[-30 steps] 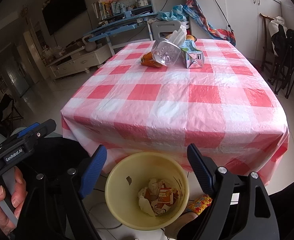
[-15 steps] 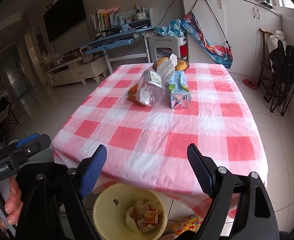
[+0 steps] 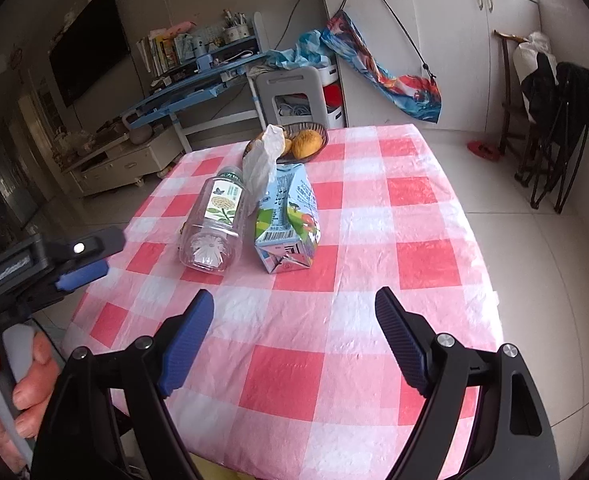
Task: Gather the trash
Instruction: 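Move the left tool to the table and grasp the clear plastic bottle, then lift the bottle with the left tool while the right grasps an orange peel piece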
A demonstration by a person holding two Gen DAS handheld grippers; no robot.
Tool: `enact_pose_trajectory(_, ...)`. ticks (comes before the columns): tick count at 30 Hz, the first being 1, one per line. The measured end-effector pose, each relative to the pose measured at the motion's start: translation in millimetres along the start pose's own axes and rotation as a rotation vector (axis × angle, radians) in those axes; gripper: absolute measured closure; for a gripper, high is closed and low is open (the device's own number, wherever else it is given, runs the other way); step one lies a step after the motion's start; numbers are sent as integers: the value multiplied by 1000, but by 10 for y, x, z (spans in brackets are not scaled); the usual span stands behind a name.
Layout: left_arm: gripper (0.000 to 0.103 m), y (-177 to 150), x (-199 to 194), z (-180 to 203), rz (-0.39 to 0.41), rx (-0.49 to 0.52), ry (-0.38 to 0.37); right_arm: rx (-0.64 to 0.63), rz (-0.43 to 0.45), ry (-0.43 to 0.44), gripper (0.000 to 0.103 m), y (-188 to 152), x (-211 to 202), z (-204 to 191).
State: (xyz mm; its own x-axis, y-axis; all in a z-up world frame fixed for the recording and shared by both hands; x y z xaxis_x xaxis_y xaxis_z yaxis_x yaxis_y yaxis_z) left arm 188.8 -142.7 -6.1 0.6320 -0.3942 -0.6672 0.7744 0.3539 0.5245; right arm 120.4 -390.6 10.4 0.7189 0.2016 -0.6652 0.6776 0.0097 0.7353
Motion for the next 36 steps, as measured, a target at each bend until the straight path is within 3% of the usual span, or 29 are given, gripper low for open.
enact_pose_trajectory(13,26,366,1142,147,-148,-67,40,66,42,109,22,45,-97,20)
enact_pose_trajectory(17,43,388,1241,156,-147,-63,12,69,38,125,22,42,-76,26)
enact_pose_trajectory(21,47,380,1043,134,-83,-48,-7,75,34,123,22,29,-71,58)
enact_pose_trajectory(26,50,233,492,-59,-10,-37,-8,60,24,124,22,11,-71,17)
enact_pose_trajectory(34,50,-177,-134,-666,16,11,117,-26,-26,133,22,-73,-3,-242)
enact_pose_trajectory(36,50,-228,-224,-781,18,12,115,-50,-45,133,22,-103,35,-313)
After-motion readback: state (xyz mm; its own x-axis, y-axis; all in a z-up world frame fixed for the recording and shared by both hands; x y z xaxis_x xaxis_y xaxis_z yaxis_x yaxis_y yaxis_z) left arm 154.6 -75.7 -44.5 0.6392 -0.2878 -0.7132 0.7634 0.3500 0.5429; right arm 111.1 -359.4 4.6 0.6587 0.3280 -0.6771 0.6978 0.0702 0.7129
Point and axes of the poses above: each gripper's, at about its wrist camera, not at the fingertips, and x roughly the way its jaws point, z to its right, y to its top, the point moved 3 cm from there along x, roughly the way its jaws point, and after that the axes turned 8 degrees about -x, right-handed, at the moved point
